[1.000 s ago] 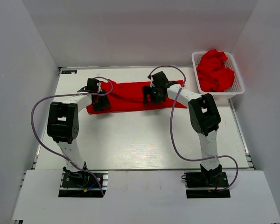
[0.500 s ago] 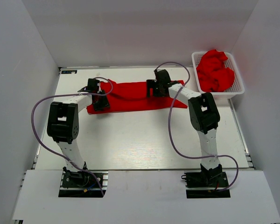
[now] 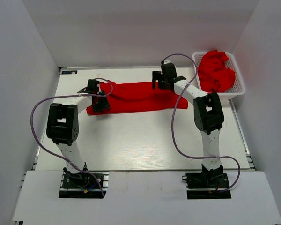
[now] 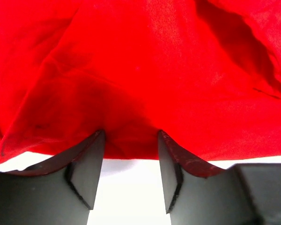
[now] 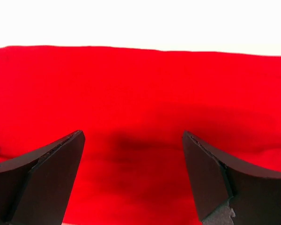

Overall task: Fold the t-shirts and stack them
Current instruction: Fold the other side of the tshirt into a rectangle

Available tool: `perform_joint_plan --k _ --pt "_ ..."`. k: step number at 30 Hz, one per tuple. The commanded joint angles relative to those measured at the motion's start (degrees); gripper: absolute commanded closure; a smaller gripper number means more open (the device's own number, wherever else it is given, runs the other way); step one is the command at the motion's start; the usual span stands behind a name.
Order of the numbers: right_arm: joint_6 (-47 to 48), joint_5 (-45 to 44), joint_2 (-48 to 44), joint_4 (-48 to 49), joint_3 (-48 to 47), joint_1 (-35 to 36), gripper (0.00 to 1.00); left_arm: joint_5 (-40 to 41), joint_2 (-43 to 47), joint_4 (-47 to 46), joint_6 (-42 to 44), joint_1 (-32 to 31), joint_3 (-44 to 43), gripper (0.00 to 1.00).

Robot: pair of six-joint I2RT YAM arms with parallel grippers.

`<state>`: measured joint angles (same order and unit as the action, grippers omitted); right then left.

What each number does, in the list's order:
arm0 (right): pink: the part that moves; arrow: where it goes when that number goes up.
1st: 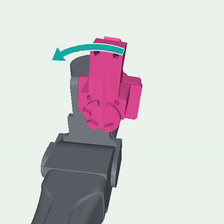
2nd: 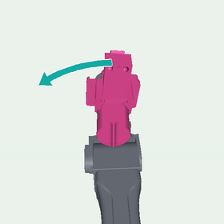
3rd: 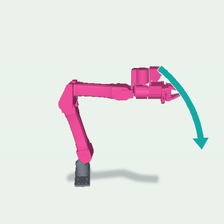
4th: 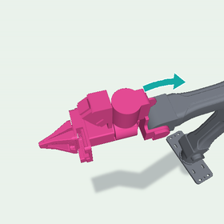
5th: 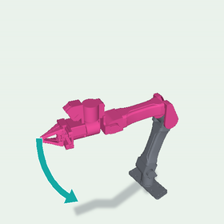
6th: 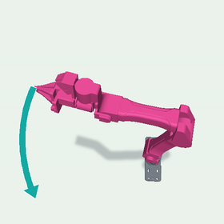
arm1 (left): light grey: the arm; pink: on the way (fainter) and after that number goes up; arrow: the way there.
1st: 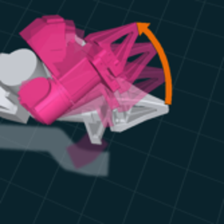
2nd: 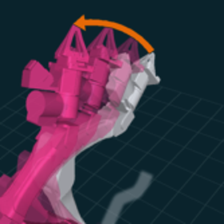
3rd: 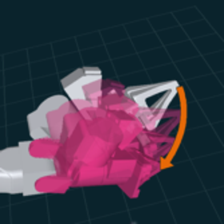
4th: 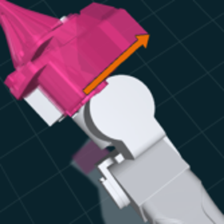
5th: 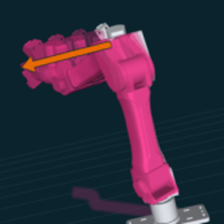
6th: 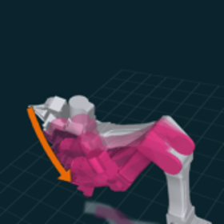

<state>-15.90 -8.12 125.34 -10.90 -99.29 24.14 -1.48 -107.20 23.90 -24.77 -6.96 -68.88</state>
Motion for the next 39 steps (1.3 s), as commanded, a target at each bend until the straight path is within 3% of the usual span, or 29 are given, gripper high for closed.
perform_joint_plan --k 1,4,11,19,22,27,32,36,39 --pt "1.84 -1.28 -7.64 -2.99 2.85 0.21 0.10 1.04 4.18 2.82 0.96 0.19 0.59 0.39" --pt "1.40 -1.55 -10.54 -3.08 8.64 0.20 0.10 0.51 5.85 2.82 1.57 0.19 -1.69 0.27" --pt "-0.27 -2.06 -13.89 -2.99 15.17 0.03 0.10 -0.90 1.74 3.43 3.42 0.19 -10.65 0.24" --pt "0.61 -3.48 -14.24 -3.69 15.09 -0.41 0.10 -6.07 -5.73 2.03 6.13 -0.42 -17.24 0.37" --pt "0.87 -3.83 -14.33 -3.61 14.74 -0.76 0.10 -11.07 -6.97 -0.07 6.76 -0.95 -18.48 0.37" --pt "0.96 -2.70 -14.33 -3.52 14.73 -1.20 0.10 -12.67 -8.03 -3.68 6.76 -0.95 -17.95 0.37" --pt "1.14 -2.51 -13.89 -3.60 14.47 -1.90 0.10 -14.69 -12.50 -4.21 7.90 -0.95 -22.78 0.37" --pt "1.58 -2.34 -13.72 -3.78 13.50 -2.34 0.10 -17.41 -16.02 -4.21 8.43 -0.95 -26.74 0.55" --pt "1.75 -2.43 -13.54 -4.04 13.24 -2.61 0.10 -20.67 -16.90 -5.52 8.43 -0.95 -27.45 0.56"
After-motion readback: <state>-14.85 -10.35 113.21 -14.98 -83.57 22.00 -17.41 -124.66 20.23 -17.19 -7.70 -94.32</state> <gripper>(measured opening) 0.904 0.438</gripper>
